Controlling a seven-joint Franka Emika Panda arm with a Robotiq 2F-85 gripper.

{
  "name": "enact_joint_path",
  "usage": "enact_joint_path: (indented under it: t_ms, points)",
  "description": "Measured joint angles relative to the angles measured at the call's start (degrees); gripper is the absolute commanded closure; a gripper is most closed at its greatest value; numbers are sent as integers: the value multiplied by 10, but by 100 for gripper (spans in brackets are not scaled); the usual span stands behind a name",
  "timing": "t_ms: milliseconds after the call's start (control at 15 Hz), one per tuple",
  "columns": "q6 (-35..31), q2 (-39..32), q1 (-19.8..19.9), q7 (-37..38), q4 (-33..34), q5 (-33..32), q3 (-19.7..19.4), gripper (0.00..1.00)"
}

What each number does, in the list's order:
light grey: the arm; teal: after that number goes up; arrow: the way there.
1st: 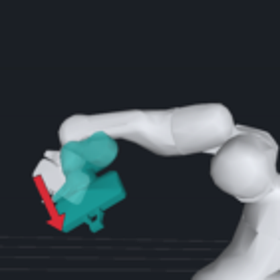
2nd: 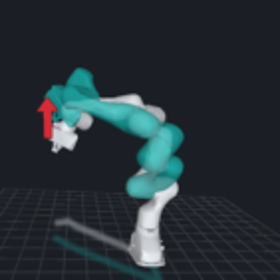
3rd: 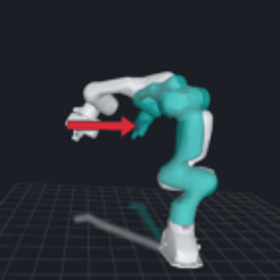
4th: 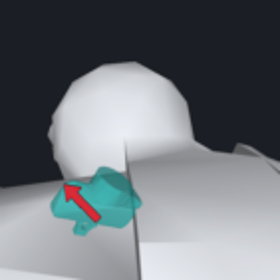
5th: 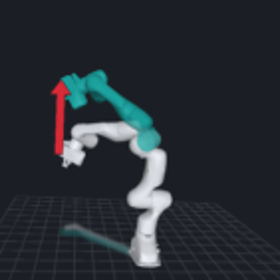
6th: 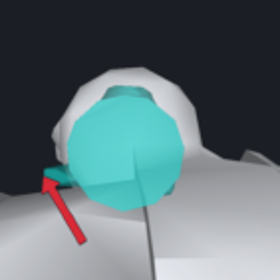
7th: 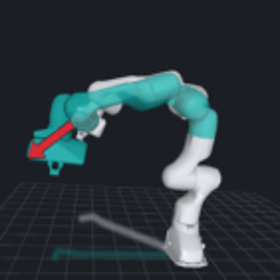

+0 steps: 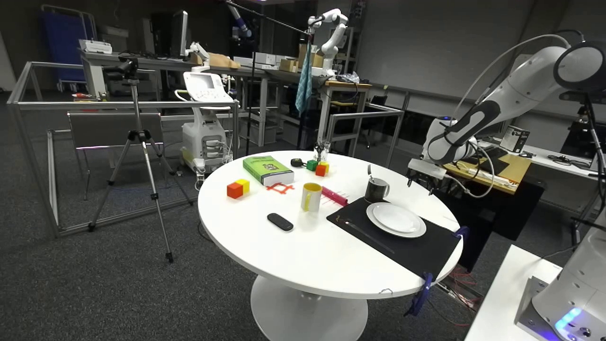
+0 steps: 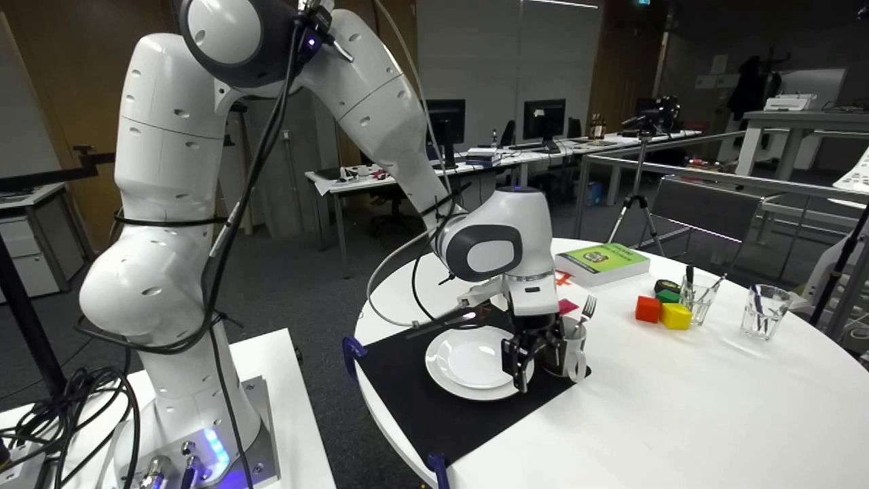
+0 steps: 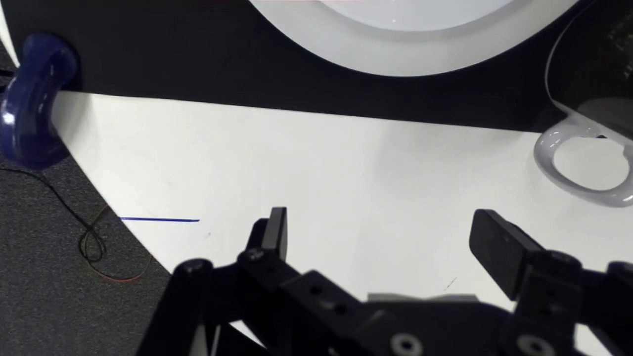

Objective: Move the plate slightly to the left

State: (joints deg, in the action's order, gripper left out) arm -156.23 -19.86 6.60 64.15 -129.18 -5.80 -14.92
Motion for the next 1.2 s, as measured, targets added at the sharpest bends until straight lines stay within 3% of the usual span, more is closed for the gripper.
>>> enact_joint_path:
  t_ms: [1200]
  points:
    - [-28,-86,-39,-1,35,23,-9,0]
